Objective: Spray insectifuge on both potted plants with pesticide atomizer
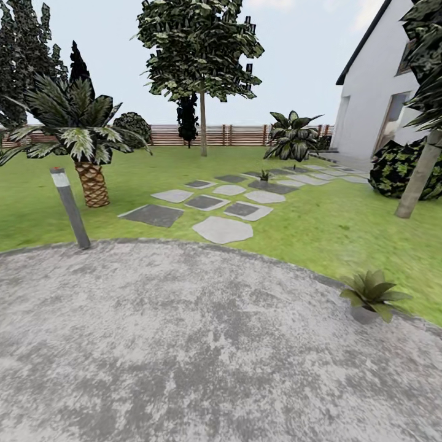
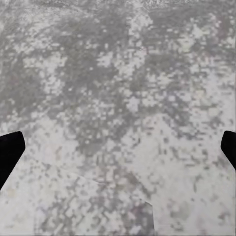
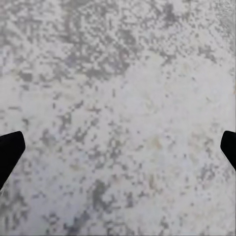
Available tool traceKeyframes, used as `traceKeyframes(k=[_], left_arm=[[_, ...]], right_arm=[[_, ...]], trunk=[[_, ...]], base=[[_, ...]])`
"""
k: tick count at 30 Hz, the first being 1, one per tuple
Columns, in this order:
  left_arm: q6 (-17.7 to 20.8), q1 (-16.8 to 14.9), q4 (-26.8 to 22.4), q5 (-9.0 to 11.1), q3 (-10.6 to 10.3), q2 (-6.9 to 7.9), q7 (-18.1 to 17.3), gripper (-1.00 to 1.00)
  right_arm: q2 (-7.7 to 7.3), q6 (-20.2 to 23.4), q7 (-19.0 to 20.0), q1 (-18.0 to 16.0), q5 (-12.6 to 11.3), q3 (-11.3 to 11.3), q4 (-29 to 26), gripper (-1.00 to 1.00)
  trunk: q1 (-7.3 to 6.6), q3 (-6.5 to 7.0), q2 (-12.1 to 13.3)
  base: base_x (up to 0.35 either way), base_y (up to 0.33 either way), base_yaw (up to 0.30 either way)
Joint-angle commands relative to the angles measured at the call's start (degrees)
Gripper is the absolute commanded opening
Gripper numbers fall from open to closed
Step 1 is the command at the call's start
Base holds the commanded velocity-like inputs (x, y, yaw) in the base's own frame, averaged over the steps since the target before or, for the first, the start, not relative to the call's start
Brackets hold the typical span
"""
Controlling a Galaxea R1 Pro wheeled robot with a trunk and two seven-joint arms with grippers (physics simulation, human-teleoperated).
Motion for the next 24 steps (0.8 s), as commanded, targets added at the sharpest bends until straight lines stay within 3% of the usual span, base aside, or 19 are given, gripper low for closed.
traceKeyframes(k=[1, 24], left_arm=[[-0.2, -0.1, 0.0, -0.3, 0.0, 0.04, 0.0, 1.0], [-0.2, -0.1, 0.0, -0.2, 0.1, 0.13, 0.0, 1.0]], right_arm=[[0.02, -0.1, -0.2, 0.0, 0.4, -0.3, 0.0, 1.0], [0.02, -0.1, -0.2, 0.0, 0.4, -0.3, 0.0, 1.0]], trunk=[[0.02, -0.05, 0.0], [0.02, -0.05, 0.0]], base=[[0.339, 0.0, 0.0], [0.339, 0.0, 0.0]])
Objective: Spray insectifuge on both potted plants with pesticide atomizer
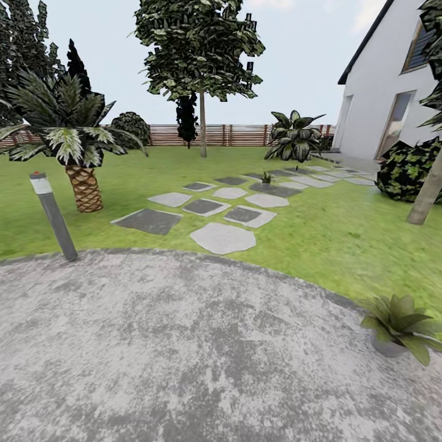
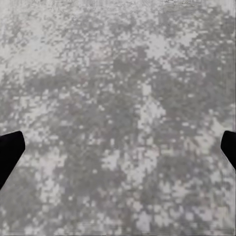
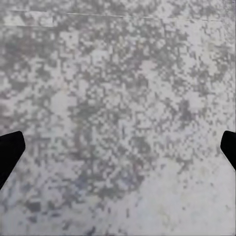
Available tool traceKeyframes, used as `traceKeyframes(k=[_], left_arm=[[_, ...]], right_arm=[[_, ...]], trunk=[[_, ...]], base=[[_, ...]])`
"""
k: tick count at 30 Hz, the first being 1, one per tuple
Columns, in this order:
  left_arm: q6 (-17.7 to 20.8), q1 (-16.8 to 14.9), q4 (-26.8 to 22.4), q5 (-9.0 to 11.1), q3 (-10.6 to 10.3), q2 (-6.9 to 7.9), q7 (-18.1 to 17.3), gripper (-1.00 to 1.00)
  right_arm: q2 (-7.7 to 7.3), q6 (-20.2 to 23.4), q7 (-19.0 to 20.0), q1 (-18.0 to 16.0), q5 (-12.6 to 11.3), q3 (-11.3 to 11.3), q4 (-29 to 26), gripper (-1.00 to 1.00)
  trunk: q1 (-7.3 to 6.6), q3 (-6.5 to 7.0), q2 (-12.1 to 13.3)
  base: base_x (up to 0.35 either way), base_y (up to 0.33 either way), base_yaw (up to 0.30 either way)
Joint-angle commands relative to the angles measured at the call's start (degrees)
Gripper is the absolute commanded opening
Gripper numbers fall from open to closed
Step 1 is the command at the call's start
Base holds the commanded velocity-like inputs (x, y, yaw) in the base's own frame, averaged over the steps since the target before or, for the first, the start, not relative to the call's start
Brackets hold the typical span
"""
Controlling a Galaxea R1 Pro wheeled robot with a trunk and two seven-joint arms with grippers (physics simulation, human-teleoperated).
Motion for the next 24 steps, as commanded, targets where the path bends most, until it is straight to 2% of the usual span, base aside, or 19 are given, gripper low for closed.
traceKeyframes(k=[1, 24], left_arm=[[-0.2, 0.0, 0.0, -0.3, -0.1, -0.01, 0.0, 1.0], [-0.2, -0.1, 0.0, -0.4, -0.1, -0.03, 0.0, 1.0]], right_arm=[[0.02, -0.1, -0.2, 0.0, 0.4, -0.3, 0.0, 1.0], [0.02, -0.1, -0.2, 0.0, 0.4, -0.3, 0.0, 1.0]], trunk=[[0.02, -0.05, 0.0], [0.02, -0.05, 0.0]], base=[[0.339, 0.0, 0.0], [0.339, 0.0, 0.0]])
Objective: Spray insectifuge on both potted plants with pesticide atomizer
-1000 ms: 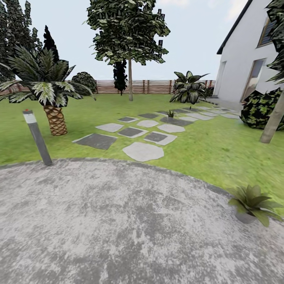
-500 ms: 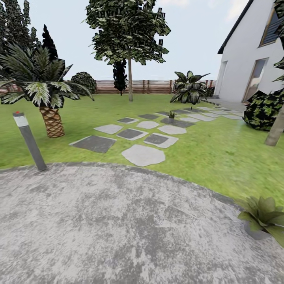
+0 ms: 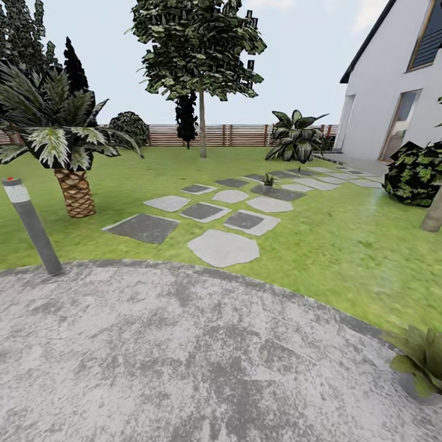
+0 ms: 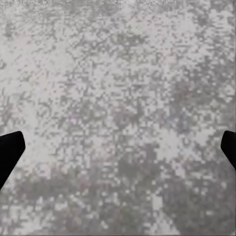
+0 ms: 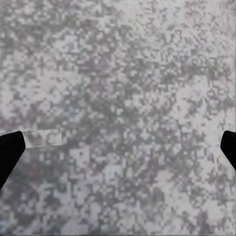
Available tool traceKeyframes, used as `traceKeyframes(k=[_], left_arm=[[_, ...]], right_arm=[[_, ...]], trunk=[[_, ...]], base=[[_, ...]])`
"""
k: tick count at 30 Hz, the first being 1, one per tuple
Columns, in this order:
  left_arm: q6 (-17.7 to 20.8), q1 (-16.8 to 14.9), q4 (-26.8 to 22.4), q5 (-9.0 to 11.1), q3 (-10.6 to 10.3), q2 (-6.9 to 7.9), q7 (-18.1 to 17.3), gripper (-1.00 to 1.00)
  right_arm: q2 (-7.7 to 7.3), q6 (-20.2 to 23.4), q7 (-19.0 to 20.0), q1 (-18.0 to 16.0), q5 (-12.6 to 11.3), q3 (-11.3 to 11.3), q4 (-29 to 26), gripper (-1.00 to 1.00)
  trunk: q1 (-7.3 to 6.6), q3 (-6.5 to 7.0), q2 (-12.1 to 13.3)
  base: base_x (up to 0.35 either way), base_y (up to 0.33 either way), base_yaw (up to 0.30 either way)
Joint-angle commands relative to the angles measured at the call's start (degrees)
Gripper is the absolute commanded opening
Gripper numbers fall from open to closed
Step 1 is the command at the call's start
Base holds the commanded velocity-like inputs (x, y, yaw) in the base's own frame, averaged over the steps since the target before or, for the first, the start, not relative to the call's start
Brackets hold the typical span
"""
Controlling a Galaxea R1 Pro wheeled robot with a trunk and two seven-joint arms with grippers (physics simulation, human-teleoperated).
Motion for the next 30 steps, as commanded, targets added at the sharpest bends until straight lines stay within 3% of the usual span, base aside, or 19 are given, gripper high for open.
traceKeyframes(k=[1, 30], left_arm=[[-0.2, 0.0, 0.1, -0.3, 0.0, 0.02, 0.0, 1.0], [-0.2, 0.0, 0.0, -0.4, -0.5, -0.14, 0.0, 1.0]], right_arm=[[0.02, -0.1, -0.2, -0.1, 0.4, -0.3, 0.0, 1.0], [-0.24, -0.4, -0.3, -0.1, 0.3, -0.5, -1.6, 1.0]], trunk=[[0.02, -0.05, 0.0], [0.02, -0.05, 0.0]], base=[[0.339, 0.0, 0.0], [0.339, 0.0, 0.0]])
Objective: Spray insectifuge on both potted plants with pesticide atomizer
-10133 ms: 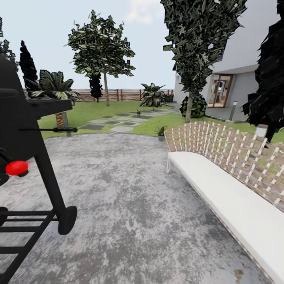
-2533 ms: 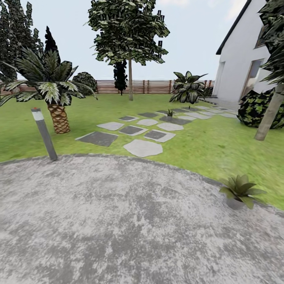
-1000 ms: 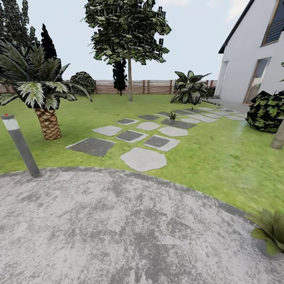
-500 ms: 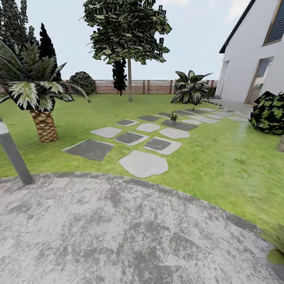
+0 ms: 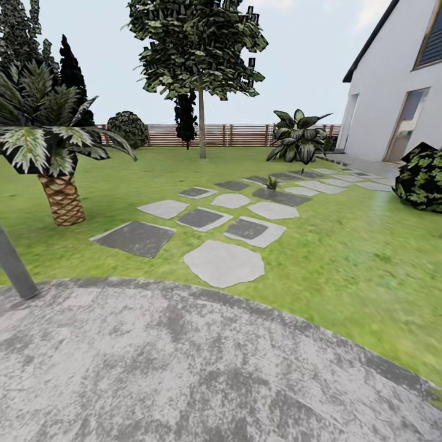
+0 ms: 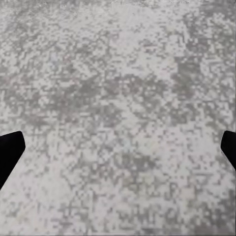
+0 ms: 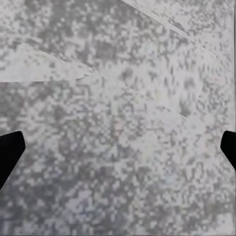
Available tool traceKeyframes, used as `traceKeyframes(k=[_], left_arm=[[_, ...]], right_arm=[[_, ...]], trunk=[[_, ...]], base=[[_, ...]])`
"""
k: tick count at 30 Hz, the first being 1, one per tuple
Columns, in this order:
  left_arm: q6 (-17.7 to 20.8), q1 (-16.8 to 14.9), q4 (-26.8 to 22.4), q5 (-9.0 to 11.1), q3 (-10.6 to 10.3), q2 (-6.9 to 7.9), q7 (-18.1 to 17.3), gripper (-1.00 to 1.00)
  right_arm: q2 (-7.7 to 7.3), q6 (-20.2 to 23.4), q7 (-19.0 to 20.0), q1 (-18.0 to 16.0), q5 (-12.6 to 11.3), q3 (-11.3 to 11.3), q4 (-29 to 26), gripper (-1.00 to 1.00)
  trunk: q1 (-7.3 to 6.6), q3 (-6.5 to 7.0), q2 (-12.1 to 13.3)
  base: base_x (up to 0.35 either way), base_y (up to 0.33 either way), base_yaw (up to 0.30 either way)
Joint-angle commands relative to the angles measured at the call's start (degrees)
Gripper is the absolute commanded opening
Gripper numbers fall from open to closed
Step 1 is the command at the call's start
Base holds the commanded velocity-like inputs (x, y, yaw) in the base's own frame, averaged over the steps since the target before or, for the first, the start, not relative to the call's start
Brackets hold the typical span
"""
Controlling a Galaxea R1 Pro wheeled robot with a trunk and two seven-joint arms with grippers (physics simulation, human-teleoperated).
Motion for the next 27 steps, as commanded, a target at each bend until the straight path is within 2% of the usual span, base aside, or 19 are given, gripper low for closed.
traceKeyframes(k=[1, 6, 12, 27], left_arm=[[-0.2, 0.0, 0.1, -0.3, -0.1, 0.0, 0.0, 1.0], [-0.2, 0.0, 0.1, -0.3, -0.1, -0.01, 0.0, 1.0], [-0.2, 0.0, 0.1, -0.2, -0.1, -0.2, 0.0, 1.0], [-0.2, 0.0, 0.1, -0.1, -0.1, 0.05, 0.0, 1.0]], right_arm=[[-0.51, -1.1, -0.4, -0.1, 0.4, -0.4, -3.6, 1.0], [-0.7, -3.2, -0.3, -0.1, 0.3, -0.5, -7.7, 1.0], [-0.71, -3.4, -0.3, -0.1, 0.3, -0.6, -8.0, 1.0], [-0.8, -3.4, -0.3, -0.1, 0.4, -0.5, -8.0, 1.0]], trunk=[[0.02, -0.05, 0.0], [0.02, -0.05, 0.0], [0.02, -0.18, 0.0], [0.02, -1.5, 0.0]], base=[[0.339, 0.0, 0.0], [0.339, 0.0, 0.0], [0.339, 0.0, 0.0], [0.339, 0.0, -0.029]])
